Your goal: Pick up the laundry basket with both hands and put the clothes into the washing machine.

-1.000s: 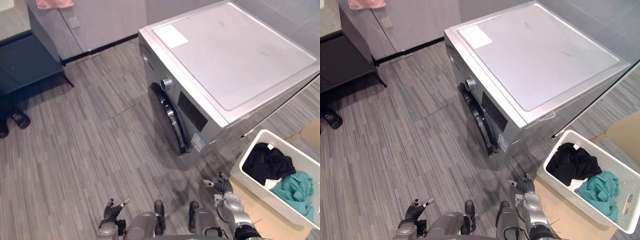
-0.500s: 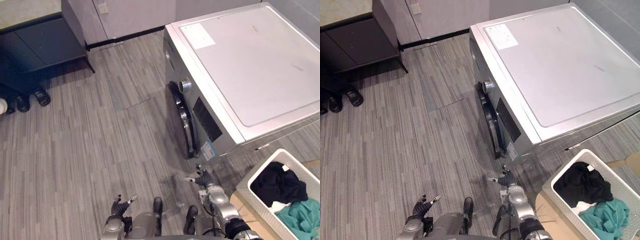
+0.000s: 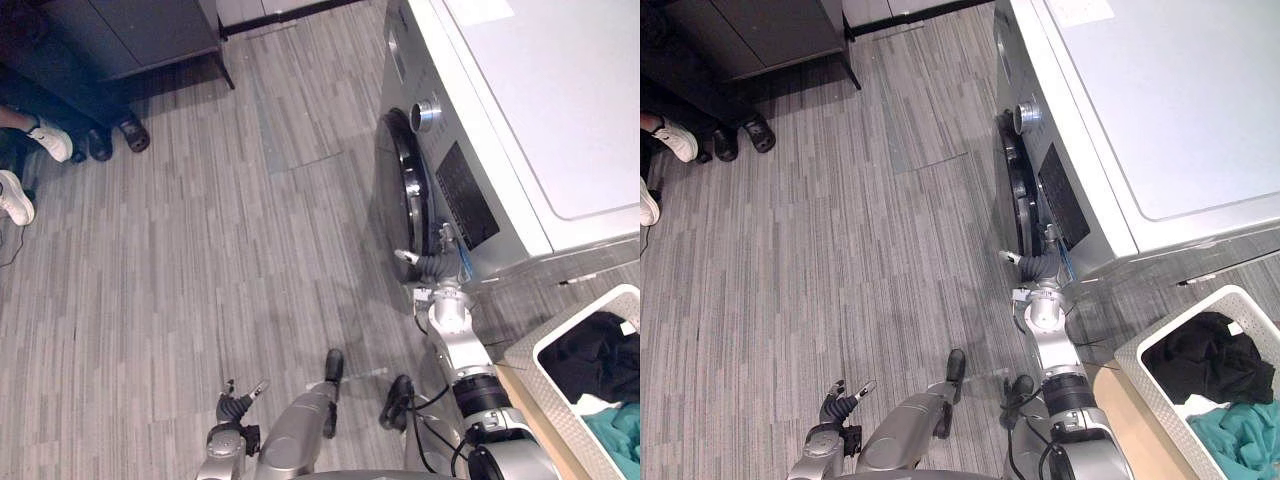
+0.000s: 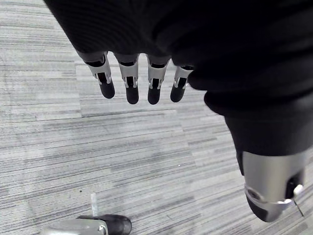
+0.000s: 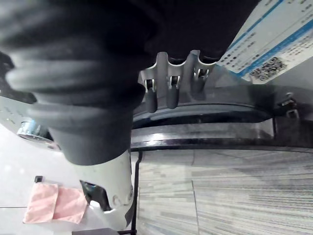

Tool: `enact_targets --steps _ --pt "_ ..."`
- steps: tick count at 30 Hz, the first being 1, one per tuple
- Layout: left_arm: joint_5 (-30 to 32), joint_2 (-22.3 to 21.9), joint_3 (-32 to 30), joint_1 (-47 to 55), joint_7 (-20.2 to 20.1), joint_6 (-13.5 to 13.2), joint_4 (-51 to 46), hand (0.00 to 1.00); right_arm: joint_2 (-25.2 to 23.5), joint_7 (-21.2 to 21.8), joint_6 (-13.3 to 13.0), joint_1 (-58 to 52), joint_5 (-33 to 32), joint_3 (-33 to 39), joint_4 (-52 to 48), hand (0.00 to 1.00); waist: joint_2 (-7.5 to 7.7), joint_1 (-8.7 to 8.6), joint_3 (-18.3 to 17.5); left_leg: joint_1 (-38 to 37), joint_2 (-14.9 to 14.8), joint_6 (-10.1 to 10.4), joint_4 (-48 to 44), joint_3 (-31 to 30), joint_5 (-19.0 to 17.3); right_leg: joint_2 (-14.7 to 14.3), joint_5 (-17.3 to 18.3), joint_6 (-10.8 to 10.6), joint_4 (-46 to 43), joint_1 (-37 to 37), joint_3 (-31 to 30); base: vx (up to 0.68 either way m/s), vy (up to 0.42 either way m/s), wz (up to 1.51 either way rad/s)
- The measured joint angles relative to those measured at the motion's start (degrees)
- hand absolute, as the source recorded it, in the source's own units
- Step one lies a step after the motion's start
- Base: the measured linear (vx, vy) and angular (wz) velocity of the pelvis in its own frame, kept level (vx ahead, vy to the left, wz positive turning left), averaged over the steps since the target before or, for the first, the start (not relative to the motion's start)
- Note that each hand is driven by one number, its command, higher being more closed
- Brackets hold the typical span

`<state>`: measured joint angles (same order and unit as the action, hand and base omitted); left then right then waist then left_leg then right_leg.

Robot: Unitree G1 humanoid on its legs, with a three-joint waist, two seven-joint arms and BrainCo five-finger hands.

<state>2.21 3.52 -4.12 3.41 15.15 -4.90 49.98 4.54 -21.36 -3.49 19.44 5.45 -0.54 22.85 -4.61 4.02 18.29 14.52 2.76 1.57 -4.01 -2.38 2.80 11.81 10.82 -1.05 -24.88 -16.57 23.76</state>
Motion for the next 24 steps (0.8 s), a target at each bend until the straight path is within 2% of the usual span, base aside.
enact_targets --steps 8,11,13,14,16,18,20,22,24 --pt "-0.5 0.1 0.8 -2.3 0.0 -0.1 -1.3 0.00 0.9 -2.5 1.5 6.8 1.3 0.2 0.9 0.00 0.03 0.23 3.0 4.2 0.0 -0.7 -1.4 0.0 0.6 0.1 0.0 0.1 -0.9 -3.8 0.0 0.00 -0.053 0.02" --pt "-1.1 0.1 2.4 -2.7 0.0 -0.6 -3.1 0.00 1.8 -2.2 1.6 12.1 -1.0 0.8 5.6 0.00 -0.12 0.34 3.9 5.8 0.2 -0.7 -2.2 -0.4 0.6 0.2 -0.1 0.2 -1.1 -5.0 0.2 -0.01 -0.030 0.05" --pt "-2.2 -0.2 4.1 -4.5 0.0 -0.6 -3.3 0.00 3.1 -2.2 1.7 18.3 -4.7 2.6 11.3 0.00 -0.61 1.60 4.5 7.8 0.2 -0.3 -2.5 -1.2 0.9 0.1 -0.3 0.4 -1.1 -6.4 0.9 -0.02 -0.030 0.13" --pt "-2.6 -0.4 4.1 -4.9 0.0 -0.7 -3.5 0.00 3.5 -2.2 1.8 19.9 -5.7 3.0 12.9 0.00 -0.69 1.84 4.6 8.2 0.2 -0.3 -2.5 -1.6 1.1 0.1 -0.3 0.5 -1.1 -6.7 1.2 -0.02 -0.044 0.21" --pt "-4.0 -0.4 4.1 -5.4 0.0 -0.8 -4.5 0.00 5.3 0.6 0.6 22.7 -8.0 0.6 14.2 0.00 -0.68 2.28 5.2 10.0 0.2 -0.3 -2.4 -2.9 1.6 0.1 -0.3 0.5 -1.1 -7.9 2.3 -0.02 -0.055 0.22" --pt "-4.6 -0.5 4.5 -6.3 -0.1 -0.9 -5.0 0.00 4.8 0.7 0.3 24.9 -9.9 -0.1 14.8 0.00 -1.15 3.08 5.5 11.4 0.2 0.0 -2.5 -3.9 1.8 0.0 -0.3 0.6 -1.4 -9.0 3.0 -0.04 -0.050 0.16" --pt "-5.8 -0.5 4.6 -7.2 -0.1 -1.3 -6.0 0.00 4.8 0.0 0.6 28.9 -13.0 0.4 17.0 0.00 -1.60 3.17 5.7 12.9 0.3 0.3 -2.2 -5.3 2.6 0.2 -0.3 0.8 -1.7 -10.1 4.3 -0.08 -0.050 0.32" --pt "-6.5 -0.6 4.8 -8.2 -0.1 -1.9 -7.2 0.00 6.6 -0.2 1.5 34.4 -16.5 1.6 19.2 0.00 -2.42 4.41 6.2 14.4 0.4 1.3 -1.5 -6.5 3.4 0.4 -0.1 1.1 -2.5 -11.5 5.5 -0.10 -0.062 0.36" --pt "-7.1 -0.5 4.8 -9.4 -0.1 -2.0 -7.9 0.00 7.5 -0.2 1.4 40.4 -20.4 1.6 19.0 0.00 -3.56 6.43 6.9 15.1 0.6 1.8 0.2 -8.2 5.0 1.4 0.9 2.0 -4.5 -12.8 7.2 -0.09 -0.105 0.37"
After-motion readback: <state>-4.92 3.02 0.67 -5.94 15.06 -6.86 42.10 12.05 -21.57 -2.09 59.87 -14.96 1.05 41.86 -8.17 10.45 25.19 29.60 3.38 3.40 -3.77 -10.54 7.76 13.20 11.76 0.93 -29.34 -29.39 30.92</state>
